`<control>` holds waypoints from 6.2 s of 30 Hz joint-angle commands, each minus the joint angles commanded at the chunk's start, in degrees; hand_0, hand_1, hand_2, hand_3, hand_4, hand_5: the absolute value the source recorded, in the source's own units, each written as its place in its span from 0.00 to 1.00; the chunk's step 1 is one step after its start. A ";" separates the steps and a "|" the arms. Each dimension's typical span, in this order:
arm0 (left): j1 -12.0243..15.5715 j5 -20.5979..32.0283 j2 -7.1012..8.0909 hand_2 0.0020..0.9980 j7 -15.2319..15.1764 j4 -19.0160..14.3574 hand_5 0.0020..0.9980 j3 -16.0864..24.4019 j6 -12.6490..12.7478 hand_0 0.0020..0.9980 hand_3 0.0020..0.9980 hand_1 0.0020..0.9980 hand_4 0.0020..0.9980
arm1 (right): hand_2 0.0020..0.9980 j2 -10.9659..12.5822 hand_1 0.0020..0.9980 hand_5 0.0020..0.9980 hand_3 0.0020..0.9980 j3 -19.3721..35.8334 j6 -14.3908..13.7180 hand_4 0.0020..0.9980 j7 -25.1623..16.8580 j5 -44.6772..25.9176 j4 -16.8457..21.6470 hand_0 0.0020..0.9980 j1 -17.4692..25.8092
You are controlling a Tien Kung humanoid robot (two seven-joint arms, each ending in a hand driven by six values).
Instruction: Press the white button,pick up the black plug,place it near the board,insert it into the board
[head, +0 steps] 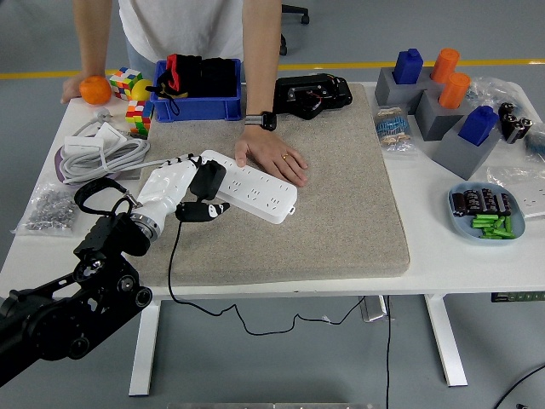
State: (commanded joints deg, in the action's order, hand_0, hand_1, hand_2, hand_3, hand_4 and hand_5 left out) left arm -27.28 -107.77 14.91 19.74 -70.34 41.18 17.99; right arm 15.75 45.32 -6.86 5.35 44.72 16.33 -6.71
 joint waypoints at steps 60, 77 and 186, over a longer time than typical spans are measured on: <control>-0.13 -0.22 -2.65 0.85 -5.84 -0.15 0.28 11.96 3.45 0.94 0.79 0.92 0.80 | 0.64 0.08 0.65 0.49 0.62 -0.08 -0.05 0.74 -0.09 0.08 0.28 0.82 0.71; 10.12 3.75 -2.18 0.83 -11.93 2.17 0.30 33.10 4.96 0.93 0.78 0.91 0.80 | 0.64 1.52 0.65 0.49 0.62 3.19 0.51 0.74 -0.04 1.50 0.82 0.82 2.17; 7.19 13.44 5.40 0.90 -17.81 4.43 0.46 36.72 0.23 0.94 0.83 0.93 0.83 | 0.68 12.32 0.70 0.55 0.66 -3.51 3.74 0.80 4.94 2.96 10.69 0.84 5.76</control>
State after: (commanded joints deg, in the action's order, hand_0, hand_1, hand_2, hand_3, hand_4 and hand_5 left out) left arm -20.09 -94.33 20.31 1.93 -65.91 77.91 18.22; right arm 28.07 41.81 -3.12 10.29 47.67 27.02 -0.95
